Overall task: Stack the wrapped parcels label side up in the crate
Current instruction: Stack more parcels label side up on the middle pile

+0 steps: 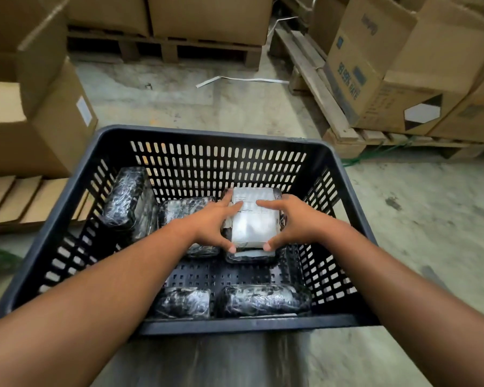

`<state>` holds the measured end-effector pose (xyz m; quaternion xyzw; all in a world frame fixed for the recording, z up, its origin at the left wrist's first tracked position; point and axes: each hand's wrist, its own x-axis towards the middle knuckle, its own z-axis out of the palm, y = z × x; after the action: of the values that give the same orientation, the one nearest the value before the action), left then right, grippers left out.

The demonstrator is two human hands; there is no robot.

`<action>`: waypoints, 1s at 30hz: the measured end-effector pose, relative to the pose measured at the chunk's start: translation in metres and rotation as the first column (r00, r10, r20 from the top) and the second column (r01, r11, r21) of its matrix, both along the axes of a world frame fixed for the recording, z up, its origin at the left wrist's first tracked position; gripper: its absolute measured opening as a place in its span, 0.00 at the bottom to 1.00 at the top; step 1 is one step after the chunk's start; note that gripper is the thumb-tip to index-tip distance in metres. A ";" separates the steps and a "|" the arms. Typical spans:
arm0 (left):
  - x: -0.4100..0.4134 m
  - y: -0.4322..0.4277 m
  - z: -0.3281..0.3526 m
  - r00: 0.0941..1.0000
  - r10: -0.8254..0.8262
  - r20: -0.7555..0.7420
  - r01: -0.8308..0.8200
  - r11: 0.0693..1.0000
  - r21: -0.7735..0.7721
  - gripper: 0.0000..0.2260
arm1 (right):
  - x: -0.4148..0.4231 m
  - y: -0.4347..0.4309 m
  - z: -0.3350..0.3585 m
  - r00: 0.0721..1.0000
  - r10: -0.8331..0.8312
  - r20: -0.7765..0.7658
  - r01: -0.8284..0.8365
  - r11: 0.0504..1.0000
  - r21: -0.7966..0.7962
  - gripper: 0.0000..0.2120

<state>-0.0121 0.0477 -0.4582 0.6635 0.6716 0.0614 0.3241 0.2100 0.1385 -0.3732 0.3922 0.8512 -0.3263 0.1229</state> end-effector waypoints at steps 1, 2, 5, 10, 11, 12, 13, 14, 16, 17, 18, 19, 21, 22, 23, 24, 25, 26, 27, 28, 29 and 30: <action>-0.001 -0.001 -0.001 1.000 0.000 0.006 0.000 1.000 0.004 0.56 | 0.004 -0.009 0.006 0.999 0.038 0.015 -0.039 0.999 0.017 0.50; -0.001 -0.001 -0.003 1.000 0.001 0.016 -0.002 1.000 0.010 0.55 | 0.009 -0.018 0.010 0.995 0.089 0.039 -0.090 0.996 0.011 0.47; -0.002 -0.002 -0.007 0.999 0.001 0.037 -0.002 0.999 0.036 0.55 | 0.025 -0.037 0.011 0.961 0.233 0.147 -0.203 0.960 -0.195 0.40; -0.004 0.000 -0.009 0.997 0.004 0.076 -0.007 0.999 0.039 0.55 | 0.035 -0.043 -0.001 0.910 0.338 0.240 -0.289 0.932 -0.220 0.38; -0.004 0.001 -0.009 0.997 0.004 0.076 -0.007 0.999 0.041 0.56 | 0.036 -0.041 -0.001 0.920 0.326 0.218 -0.277 0.933 -0.230 0.37; -0.005 0.001 -0.008 0.997 0.006 0.075 -0.009 0.999 0.042 0.56 | 0.036 -0.038 -0.001 0.935 0.299 0.193 -0.248 0.936 -0.250 0.35; -0.004 0.002 -0.008 0.997 0.008 0.077 -0.011 0.999 0.043 0.57 | 0.037 -0.033 0.001 0.950 0.262 0.167 -0.212 0.940 -0.268 0.32; -0.005 0.002 -0.008 0.996 0.014 0.084 -0.017 0.999 0.041 0.57 | 0.038 -0.030 0.003 0.963 0.227 0.144 -0.181 0.943 -0.277 0.30; -0.006 0.002 -0.008 0.995 0.027 0.100 -0.031 0.999 0.036 0.57 | 0.039 -0.025 0.005 0.972 0.203 0.118 -0.166 0.949 -0.268 0.32; -0.006 0.001 -0.008 0.994 0.032 0.104 -0.036 0.999 0.037 0.56 | 0.039 -0.024 0.004 0.968 0.215 0.126 -0.179 0.952 -0.246 0.38; -0.006 0.001 -0.008 0.994 0.035 0.105 -0.040 0.998 0.039 0.54 | 0.039 -0.024 0.003 0.965 0.223 0.140 -0.191 0.959 -0.210 0.43; -0.006 0.001 -0.006 0.994 0.037 0.107 -0.041 0.998 0.038 0.53 | 0.037 -0.024 0.001 0.966 0.216 0.144 -0.192 0.968 -0.163 0.46; -0.005 0.001 -0.001 0.993 0.033 0.114 -0.036 0.999 0.017 0.51 | 0.033 -0.023 -0.002 0.977 0.191 0.099 -0.180 0.978 -0.103 0.43; -0.006 0.001 0.002 0.993 0.032 0.118 -0.033 0.999 0.005 0.49 | 0.032 -0.022 -0.004 0.981 0.180 0.066 -0.172 0.978 -0.115 0.40; -0.007 0.001 0.007 0.991 0.035 0.127 -0.035 0.999 -0.003 0.46 | 0.032 -0.021 -0.004 0.986 0.165 0.035 -0.158 0.977 -0.146 0.38; -0.010 0.000 0.013 0.988 0.042 0.148 -0.042 0.999 -0.001 0.43 | 0.032 -0.020 -0.003 0.989 0.148 0.006 -0.145 0.974 -0.175 0.36; -0.013 -0.001 0.020 0.982 0.056 0.183 -0.058 0.998 0.009 0.39 | 0.032 -0.018 -0.001 0.990 0.136 -0.023 -0.138 0.972 -0.190 0.35; -0.016 -0.002 0.028 0.967 0.078 0.241 -0.084 0.996 0.017 0.35 | 0.033 -0.015 0.001 0.990 0.130 -0.052 -0.138 0.972 -0.192 0.33; -0.019 -0.004 0.036 0.942 0.109 0.318 -0.120 0.993 0.015 0.32 | 0.034 -0.013 0.005 0.989 0.126 -0.080 -0.139 0.971 -0.193 0.32; -0.021 -0.007 0.046 0.904 0.144 0.403 -0.161 0.987 0.008 0.29 | 0.034 -0.010 0.009 0.987 0.119 -0.105 -0.138 0.970 -0.200 0.32; -0.022 -0.010 0.055 0.857 0.181 0.482 -0.205 0.979 -0.002 0.27 | 0.035 -0.006 0.016 0.986 0.111 -0.123 -0.134 0.969 -0.205 0.32; -0.021 -0.013 0.065 0.805 0.215 0.552 -0.249 0.969 -0.015 0.24 | 0.036 -0.002 0.024 0.986 0.102 -0.135 -0.129 0.970 -0.205 0.31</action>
<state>-0.0333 0.0345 -0.3934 0.5400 0.6239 0.3079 0.4737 0.2464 0.1366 -0.3496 0.3056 0.8388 -0.4315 0.1299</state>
